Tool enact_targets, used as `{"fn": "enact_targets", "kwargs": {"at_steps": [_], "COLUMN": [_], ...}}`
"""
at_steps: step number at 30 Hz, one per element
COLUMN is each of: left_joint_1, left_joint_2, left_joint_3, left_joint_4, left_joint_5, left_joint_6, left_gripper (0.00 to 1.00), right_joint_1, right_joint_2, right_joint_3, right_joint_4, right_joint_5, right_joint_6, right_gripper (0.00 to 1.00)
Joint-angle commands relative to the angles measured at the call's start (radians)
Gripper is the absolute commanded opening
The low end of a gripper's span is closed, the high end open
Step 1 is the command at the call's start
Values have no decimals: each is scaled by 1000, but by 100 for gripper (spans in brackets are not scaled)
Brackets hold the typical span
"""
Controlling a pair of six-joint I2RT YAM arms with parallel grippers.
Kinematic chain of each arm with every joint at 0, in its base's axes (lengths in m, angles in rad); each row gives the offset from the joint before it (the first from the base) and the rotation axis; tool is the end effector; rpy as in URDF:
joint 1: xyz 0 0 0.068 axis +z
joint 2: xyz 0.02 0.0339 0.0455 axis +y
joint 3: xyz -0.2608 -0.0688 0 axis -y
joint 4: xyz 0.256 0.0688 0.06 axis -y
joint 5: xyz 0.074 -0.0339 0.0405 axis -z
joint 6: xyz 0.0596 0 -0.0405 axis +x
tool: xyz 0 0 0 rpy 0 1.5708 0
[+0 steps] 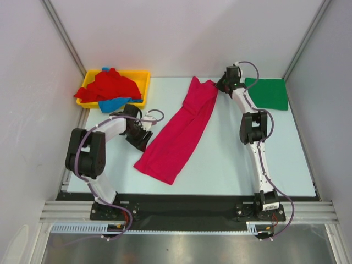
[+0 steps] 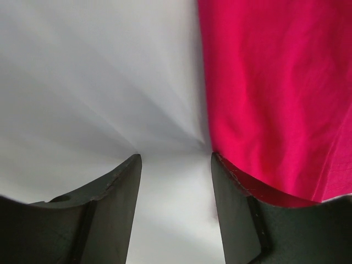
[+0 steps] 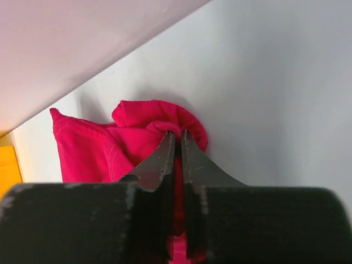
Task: Fold and stack the t-shirts
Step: Fold the tshirt
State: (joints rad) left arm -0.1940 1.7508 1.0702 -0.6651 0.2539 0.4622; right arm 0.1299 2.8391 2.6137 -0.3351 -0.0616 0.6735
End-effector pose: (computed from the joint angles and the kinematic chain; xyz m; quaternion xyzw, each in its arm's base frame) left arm 0.3237 -0.0788 0.1273 0.3311 0.9285 -0.1098 0.1272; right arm 0.6390 0.0872 0.1215 0.2205 0.8466 0.2139 0.4347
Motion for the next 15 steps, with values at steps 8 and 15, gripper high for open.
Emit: {"fn": "enact_targets", "kwargs": {"at_steps": [8, 15], "left_joint_1": [-199, -277], "left_joint_2": [18, -19], "left_joint_3": [-137, -181], "left_joint_4": [-83, -97], "left_joint_5": [189, 270], "left_joint_6": [84, 118], "left_gripper": [54, 54], "right_joint_1": [-41, -75], "right_joint_2": [-72, -205], "right_joint_3": [-1, -55], "right_joint_4": [96, 35], "right_joint_5": [51, 129], "right_joint_6": [-43, -125], "right_gripper": [45, 55]}}
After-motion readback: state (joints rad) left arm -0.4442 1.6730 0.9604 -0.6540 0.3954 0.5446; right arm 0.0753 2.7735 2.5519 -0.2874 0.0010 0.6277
